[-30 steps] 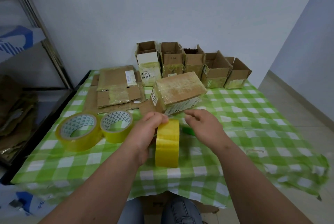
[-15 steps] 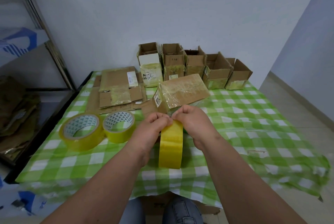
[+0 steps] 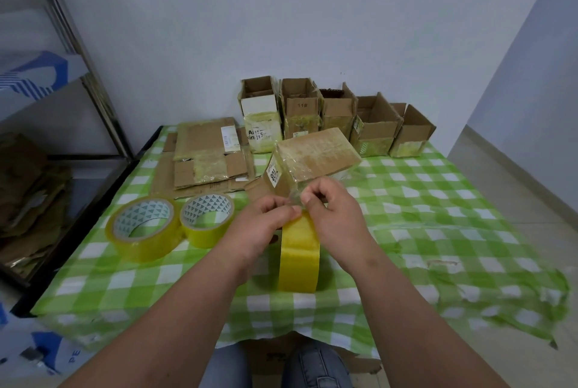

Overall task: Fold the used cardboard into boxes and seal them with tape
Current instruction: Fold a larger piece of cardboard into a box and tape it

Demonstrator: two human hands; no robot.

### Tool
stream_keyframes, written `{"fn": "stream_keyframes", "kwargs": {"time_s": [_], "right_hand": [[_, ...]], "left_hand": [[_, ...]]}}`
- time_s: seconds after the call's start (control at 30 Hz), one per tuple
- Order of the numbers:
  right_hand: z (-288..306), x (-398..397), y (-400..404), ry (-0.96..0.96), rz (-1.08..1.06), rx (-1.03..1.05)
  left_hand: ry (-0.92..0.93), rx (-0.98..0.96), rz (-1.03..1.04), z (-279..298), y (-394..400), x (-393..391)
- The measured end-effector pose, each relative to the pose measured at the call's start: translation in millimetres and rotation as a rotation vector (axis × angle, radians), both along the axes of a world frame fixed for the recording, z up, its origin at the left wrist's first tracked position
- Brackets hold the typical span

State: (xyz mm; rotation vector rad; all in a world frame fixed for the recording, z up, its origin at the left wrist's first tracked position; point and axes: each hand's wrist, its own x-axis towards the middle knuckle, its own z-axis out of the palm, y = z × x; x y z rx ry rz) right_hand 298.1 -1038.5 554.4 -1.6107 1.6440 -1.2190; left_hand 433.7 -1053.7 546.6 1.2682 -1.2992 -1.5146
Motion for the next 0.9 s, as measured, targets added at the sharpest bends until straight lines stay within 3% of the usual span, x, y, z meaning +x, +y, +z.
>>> {"fn": "stream_keyframes", "kwargs": {"time_s": [0.13, 0.23, 0.33, 0.5, 0.77, 0.9], "right_hand": [[2.0, 0.3, 0.0, 0.143, 0.003, -0.046], [2.7, -1.0, -1.6, -0.042, 0.004, 0.02], [3.6, -2.7, -0.2, -0.232, 0.002, 0.079], [3.8, -2.9, 0.9, -0.324, 0.027, 0.077], [5.3, -4.0, 1.0, -0.379, 0.054, 0.095], [9.1, -1.7, 4.6, -0.192, 0.02, 0.02]], "left_hand": [[-0.039, -0.022, 0.026, 0.3, -0.9, 2.4], [-0.074, -0.083, 0.095, 5.7, 0.0, 0.9], [-0.139, -0.299, 0.134, 12.5, 3.8, 0.2], [-0.344, -0.51, 0.069, 14.9, 4.5, 0.0], [-0.43, -0.4, 0.132, 19.6, -0.6, -2.5], [-0.458, -0.411, 0.144, 20.9, 0.6, -3.2]]}}
